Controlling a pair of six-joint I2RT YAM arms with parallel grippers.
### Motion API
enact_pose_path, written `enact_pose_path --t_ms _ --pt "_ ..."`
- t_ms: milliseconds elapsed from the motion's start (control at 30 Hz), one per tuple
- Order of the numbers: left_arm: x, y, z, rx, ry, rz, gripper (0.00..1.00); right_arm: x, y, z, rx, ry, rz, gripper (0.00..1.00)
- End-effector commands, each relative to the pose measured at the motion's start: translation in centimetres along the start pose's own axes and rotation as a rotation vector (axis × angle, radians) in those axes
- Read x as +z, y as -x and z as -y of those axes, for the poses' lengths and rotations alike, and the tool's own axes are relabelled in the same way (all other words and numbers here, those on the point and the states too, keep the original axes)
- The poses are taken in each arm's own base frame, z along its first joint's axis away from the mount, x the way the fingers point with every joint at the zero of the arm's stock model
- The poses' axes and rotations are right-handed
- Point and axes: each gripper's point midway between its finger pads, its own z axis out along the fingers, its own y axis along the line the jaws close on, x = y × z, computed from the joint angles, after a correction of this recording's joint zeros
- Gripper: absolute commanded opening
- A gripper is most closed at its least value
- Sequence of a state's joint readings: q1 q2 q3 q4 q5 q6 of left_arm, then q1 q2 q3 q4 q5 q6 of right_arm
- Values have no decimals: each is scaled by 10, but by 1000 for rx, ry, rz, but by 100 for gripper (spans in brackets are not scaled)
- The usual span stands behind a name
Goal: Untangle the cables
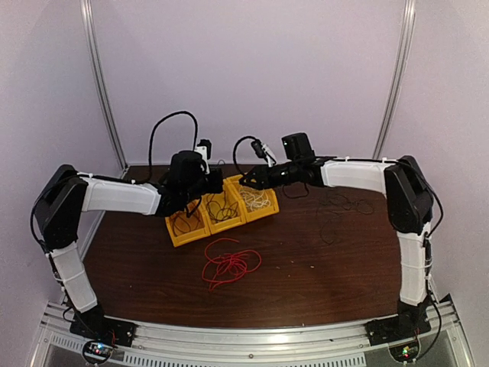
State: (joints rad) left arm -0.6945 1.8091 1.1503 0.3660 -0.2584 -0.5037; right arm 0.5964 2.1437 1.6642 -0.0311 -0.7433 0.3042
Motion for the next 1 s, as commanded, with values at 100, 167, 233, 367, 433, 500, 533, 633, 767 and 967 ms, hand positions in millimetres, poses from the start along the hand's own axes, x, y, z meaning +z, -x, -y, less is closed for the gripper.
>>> enact_pose_path --t_ms 100,167,233,367,433,500,533,633,767,967 --pt "19 -21 9 -64 -76 -28 0 -82 19 5 -63 -23 73 45" --pt "23 -26 8 -62 -62 -49 0 -99 22 7 -98 -53 77 46" --pt "26 -31 4 -64 -35 -74 1 -116 23 16 -100 -82 78 46" --pt "28 -39 1 -64 -20 -119 23 -143 18 30 -126 -133 72 46" --pt "25 -34 1 -73 -14 -120 38 -150 11 30 -153 -151 58 46" --pt "17 -18 2 -74 -7 -92 46 -153 2 28 -188 -154 42 46" --pt "11 -8 3 -71 -5 -73 49 -153 -2 25 -197 -140 36 46" --pt "-10 25 7 -49 -16 -8 53 -147 -18 7 -270 -56 -10 46" --pt "-42 58 8 -28 -25 44 54 -122 -41 -6 -500 -111 -138 45" --pt "-85 77 -1 -19 -4 55 56 -70 -64 -23 -725 -123 -253 47"
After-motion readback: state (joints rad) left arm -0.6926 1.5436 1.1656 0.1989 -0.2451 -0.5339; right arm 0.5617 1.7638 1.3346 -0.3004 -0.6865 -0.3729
